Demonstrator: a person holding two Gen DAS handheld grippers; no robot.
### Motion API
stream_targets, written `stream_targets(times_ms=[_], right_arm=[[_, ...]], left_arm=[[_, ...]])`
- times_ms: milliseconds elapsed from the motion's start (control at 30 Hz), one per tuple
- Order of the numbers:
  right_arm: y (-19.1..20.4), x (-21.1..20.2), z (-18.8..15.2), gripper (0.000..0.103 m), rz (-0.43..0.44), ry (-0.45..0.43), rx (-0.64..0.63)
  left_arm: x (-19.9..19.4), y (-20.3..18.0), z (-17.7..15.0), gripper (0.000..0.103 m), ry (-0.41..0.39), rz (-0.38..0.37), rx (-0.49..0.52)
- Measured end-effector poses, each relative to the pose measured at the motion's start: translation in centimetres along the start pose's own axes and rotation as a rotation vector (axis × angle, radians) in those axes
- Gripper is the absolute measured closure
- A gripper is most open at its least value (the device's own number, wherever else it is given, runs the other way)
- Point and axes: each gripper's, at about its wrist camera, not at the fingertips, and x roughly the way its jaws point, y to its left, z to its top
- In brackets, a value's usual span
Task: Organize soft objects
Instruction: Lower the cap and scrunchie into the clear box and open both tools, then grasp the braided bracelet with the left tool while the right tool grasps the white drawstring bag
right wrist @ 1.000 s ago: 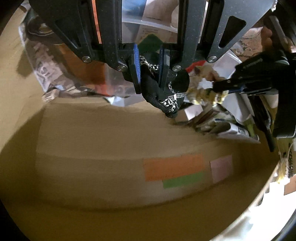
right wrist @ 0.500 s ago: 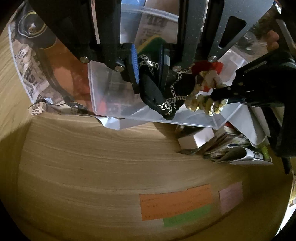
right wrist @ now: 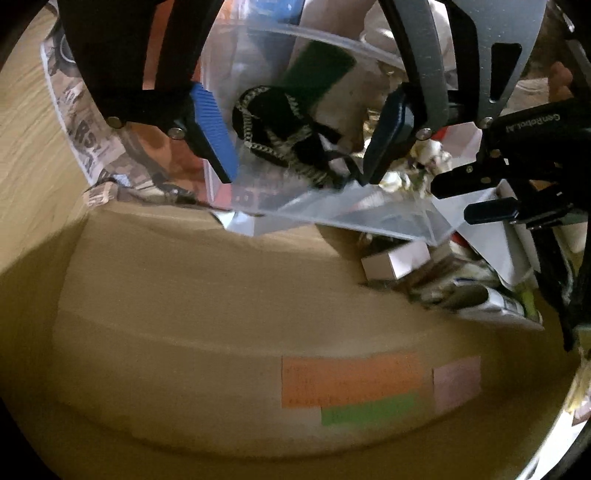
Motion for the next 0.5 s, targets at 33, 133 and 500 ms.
stream_targets(times_ms=[33,133,500], right_arm=[[0.0,-0.5,0.1,0.034,0.005,-0.011,0.002],[-0.1,-2.3,0.4,0.030,0.026,-0.048,0.014],[0.8,-6.8,-1.2,0.026,0.102,-0.099,0.007]], left_arm=[[-0.7,0.1,0.1,0.044,-0.016,0.003,0.001],[-2.9,0.2,0.2,0.041,-0.065,0.010,0.002],[-8.3,1.8,-2.3,0.023,-0.132,0.025,-0.014]])
